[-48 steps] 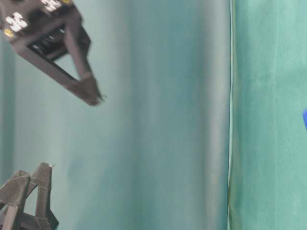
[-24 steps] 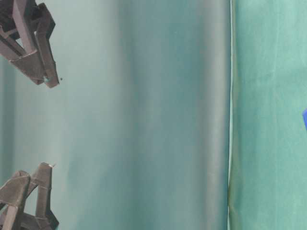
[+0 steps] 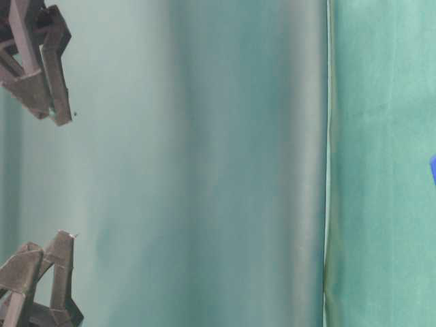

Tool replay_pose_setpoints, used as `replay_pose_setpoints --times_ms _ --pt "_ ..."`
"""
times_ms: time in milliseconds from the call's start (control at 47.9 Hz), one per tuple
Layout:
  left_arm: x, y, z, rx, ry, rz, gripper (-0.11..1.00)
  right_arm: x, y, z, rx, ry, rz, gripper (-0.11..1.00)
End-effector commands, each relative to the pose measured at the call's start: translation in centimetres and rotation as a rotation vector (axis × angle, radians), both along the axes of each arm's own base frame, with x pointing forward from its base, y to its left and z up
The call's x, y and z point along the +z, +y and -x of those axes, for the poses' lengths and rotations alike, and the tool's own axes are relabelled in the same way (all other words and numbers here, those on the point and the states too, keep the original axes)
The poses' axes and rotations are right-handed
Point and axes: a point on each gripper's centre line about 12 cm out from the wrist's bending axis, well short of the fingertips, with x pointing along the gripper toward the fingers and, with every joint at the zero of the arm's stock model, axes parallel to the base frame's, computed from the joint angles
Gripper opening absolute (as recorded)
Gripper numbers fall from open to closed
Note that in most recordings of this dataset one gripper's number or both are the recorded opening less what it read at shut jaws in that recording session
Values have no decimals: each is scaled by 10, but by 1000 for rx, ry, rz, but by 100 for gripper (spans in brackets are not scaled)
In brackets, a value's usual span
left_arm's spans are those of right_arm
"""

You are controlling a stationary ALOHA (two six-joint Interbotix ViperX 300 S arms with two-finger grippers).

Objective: Handover the blue block to the right arm after grasping it with the left arm, then place it in the designated position.

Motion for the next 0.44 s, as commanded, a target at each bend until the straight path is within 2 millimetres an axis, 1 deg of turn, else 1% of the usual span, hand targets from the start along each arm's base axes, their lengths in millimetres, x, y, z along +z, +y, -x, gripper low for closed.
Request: replay_pose_setpoints --times_ms 0,251,418 --pt "10 0 0 2 -28 0 100 10 2 7 16 -53 0 88" --pt "10 0 0 1 -31 -2 100 6 6 20 61 -128 -7 88" --pt "11 0 0 1 -34 -1 100 -2 5 24 79 -155 -12 88"
